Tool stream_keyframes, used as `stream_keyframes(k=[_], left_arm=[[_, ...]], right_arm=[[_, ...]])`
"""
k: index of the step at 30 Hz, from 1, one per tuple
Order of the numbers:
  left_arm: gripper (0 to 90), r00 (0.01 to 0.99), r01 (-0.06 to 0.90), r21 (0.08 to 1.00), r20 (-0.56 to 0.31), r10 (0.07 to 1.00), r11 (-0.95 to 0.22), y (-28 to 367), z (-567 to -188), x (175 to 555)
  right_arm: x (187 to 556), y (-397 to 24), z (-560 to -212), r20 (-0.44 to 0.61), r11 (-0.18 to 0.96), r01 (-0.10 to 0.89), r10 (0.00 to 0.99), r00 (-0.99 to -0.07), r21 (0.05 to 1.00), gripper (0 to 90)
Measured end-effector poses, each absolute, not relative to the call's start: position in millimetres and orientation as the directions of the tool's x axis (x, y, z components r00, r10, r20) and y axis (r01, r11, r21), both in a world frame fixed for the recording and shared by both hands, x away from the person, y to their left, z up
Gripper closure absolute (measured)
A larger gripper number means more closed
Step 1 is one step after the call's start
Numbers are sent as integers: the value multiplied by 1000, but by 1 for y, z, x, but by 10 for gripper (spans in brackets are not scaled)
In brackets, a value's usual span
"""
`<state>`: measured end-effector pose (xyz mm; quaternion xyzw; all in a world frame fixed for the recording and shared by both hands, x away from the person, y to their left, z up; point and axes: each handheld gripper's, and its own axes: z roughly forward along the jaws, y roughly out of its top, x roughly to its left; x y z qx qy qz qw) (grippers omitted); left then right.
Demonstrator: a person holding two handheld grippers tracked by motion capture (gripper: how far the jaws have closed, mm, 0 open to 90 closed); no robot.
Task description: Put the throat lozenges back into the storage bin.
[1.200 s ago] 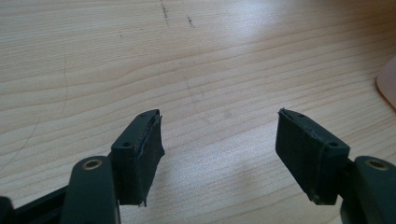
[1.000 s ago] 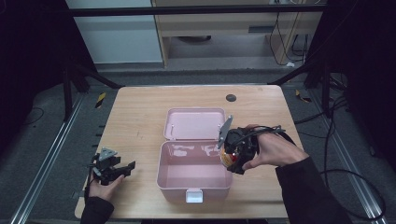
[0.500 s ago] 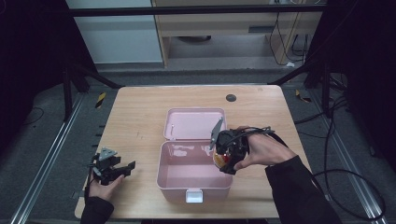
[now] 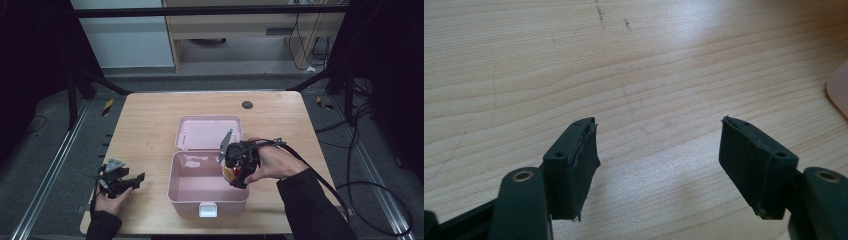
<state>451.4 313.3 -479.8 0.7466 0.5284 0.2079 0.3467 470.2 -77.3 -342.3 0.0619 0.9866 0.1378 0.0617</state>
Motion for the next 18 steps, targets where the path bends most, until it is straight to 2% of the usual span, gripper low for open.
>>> stream_keyframes(k=[18], left_arm=[[309, 354, 642, 740, -53, 934, -201, 314, -479, 451]], right_arm=[[470, -66, -364, -117, 972, 60, 88, -989, 226, 207]])
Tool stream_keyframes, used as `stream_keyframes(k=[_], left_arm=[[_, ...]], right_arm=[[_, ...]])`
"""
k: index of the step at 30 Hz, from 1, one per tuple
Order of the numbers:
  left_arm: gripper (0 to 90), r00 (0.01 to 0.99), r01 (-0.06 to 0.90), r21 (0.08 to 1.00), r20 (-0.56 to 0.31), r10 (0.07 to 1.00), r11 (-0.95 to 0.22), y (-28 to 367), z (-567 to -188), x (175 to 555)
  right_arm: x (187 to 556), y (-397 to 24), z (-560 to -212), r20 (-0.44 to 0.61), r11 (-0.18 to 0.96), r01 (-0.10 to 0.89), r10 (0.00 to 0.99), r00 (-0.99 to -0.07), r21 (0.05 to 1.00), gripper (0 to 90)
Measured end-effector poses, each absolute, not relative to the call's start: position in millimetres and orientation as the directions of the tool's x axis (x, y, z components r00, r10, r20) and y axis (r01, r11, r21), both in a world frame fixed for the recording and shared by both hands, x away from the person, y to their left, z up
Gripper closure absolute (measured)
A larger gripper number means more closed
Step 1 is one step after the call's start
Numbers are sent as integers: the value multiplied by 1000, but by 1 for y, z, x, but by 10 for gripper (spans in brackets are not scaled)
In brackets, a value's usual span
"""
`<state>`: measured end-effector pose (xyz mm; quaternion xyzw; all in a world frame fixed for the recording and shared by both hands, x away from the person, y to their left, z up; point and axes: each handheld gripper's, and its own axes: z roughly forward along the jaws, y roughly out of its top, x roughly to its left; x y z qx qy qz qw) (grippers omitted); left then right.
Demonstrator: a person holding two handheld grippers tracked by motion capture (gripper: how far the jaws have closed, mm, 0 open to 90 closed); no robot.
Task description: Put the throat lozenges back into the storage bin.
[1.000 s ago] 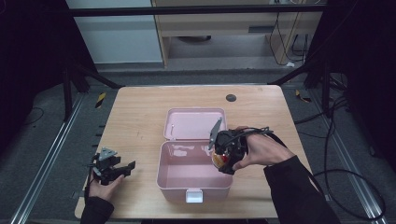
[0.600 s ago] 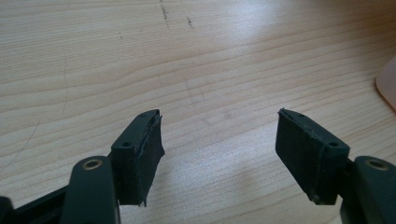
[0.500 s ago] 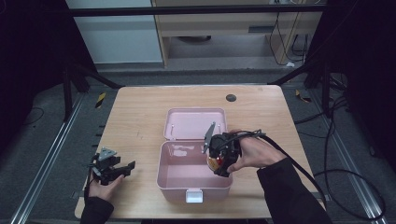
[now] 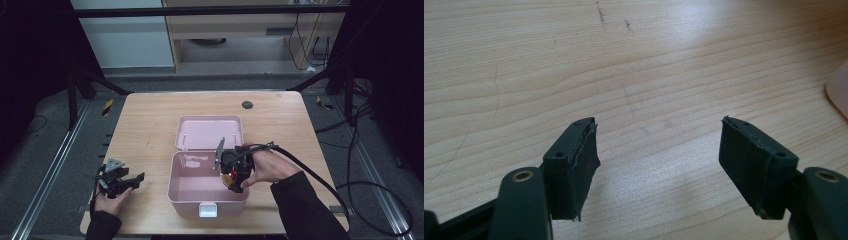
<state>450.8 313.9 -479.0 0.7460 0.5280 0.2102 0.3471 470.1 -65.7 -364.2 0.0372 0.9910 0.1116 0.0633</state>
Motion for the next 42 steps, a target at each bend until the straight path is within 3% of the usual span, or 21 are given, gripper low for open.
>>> stream_keyframes(k=[42], left_arm=[[310, 354, 647, 735, -53, 934, -203, 314, -480, 451]], right_arm=[[475, -67, -398, -85, 964, 67, 92, -992, 259, 207]])
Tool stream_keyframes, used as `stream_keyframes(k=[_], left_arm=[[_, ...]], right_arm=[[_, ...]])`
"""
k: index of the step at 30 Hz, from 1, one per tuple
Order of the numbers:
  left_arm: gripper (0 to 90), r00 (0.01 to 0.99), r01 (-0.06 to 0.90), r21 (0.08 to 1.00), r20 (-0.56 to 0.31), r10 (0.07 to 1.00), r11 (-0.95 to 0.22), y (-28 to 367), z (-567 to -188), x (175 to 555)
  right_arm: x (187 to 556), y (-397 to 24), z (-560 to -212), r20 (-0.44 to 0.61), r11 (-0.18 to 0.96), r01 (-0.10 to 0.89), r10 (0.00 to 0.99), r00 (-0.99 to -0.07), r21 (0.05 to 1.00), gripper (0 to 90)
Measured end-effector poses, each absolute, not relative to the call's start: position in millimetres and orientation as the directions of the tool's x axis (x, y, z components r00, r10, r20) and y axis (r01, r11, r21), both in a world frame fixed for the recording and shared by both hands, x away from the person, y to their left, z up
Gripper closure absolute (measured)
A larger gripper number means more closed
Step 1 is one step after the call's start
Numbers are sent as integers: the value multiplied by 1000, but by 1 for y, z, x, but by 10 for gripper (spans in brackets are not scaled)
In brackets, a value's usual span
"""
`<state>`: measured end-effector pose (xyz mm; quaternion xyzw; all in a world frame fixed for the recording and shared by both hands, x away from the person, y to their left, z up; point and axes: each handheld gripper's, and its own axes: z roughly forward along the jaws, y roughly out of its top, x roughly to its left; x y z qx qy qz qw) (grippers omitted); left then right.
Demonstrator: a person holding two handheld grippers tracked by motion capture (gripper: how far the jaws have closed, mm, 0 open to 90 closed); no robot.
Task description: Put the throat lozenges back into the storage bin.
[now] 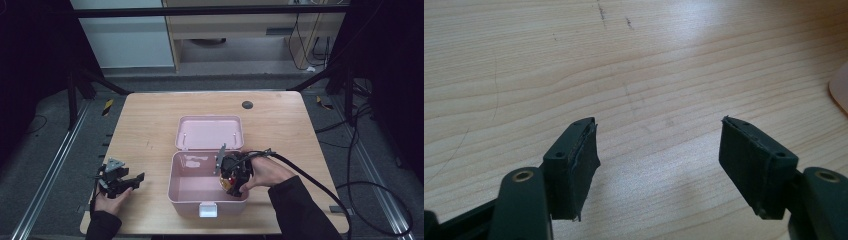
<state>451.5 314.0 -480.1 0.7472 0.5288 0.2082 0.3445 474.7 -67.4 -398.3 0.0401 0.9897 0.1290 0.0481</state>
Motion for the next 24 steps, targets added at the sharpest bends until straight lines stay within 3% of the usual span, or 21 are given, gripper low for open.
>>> stream_keyframes(k=[24], left_arm=[[310, 356, 648, 732, -49, 933, -209, 314, -480, 452]], right_arm=[[478, -71, -401, -71, 960, 100, 122, -990, 261, 190]])
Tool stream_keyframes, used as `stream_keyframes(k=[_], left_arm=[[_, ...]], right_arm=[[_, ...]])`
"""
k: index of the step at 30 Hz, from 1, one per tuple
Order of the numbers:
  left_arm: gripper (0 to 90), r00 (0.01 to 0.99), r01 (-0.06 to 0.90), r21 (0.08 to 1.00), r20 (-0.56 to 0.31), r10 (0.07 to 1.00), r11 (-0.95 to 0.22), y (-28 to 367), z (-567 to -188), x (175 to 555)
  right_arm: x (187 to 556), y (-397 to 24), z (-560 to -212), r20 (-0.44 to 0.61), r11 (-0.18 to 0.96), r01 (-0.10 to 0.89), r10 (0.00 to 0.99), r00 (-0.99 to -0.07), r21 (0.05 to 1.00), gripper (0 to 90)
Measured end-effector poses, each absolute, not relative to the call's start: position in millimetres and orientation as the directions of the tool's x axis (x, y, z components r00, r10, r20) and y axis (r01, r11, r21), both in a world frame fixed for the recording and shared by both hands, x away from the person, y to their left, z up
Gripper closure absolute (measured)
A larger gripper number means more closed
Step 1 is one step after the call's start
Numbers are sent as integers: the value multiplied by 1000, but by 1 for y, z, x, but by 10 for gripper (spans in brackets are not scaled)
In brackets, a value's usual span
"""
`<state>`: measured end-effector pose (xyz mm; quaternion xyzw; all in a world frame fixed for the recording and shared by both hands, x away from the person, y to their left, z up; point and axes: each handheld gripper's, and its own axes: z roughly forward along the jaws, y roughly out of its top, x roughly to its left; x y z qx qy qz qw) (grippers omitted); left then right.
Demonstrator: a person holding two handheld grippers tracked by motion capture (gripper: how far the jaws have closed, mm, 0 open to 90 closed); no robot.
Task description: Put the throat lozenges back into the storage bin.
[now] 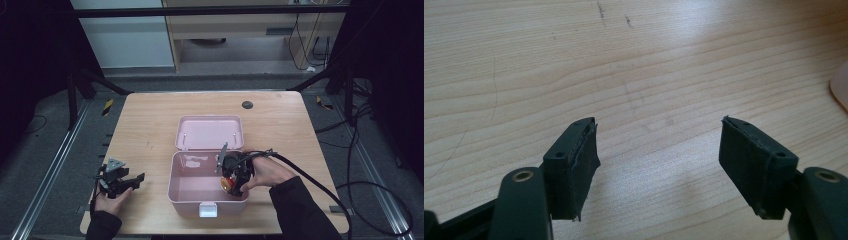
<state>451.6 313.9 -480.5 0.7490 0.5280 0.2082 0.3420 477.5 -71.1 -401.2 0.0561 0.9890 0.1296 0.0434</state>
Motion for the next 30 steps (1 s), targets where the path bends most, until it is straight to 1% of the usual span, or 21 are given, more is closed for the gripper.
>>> stream_keyframes(k=[6, 10, 18, 20, 22, 23, 26, 27, 30], left_arm=[[310, 354, 648, 734, -50, 934, -206, 313, -481, 452], [310, 356, 648, 732, -49, 933, -209, 314, -480, 452], [312, 356, 646, 734, -47, 933, -209, 313, -480, 451], [313, 356, 647, 733, -46, 933, -210, 313, -480, 451], [313, 357, 646, 734, -47, 933, -210, 313, -480, 451], [314, 357, 646, 734, -46, 933, -210, 313, -480, 451], [315, 356, 646, 735, -47, 933, -209, 313, -480, 451], [315, 356, 646, 735, -47, 933, -209, 313, -480, 451], [316, 355, 645, 735, -46, 934, -209, 313, -480, 451]], right_arm=[[477, -71, -400, -71, 959, 107, 130, -989, 263, 187], [477, -72, -396, -78, 950, 115, 144, -987, 292, 195], [475, -85, -374, -120, 906, 130, 193, -974, 402, 213], [473, -93, -362, -140, 875, 140, 229, -963, 464, 229], [473, -95, -359, -147, 868, 141, 237, -960, 476, 232], [472, -100, -353, -160, 849, 154, 268, -950, 506, 235], [472, -109, -345, -188, 822, 162, 308, -933, 546, 210], [472, -109, -345, -188, 822, 162, 308, -933, 546, 210], [472, -120, -339, -200, 777, 187, 373, -906, 601, 190]])
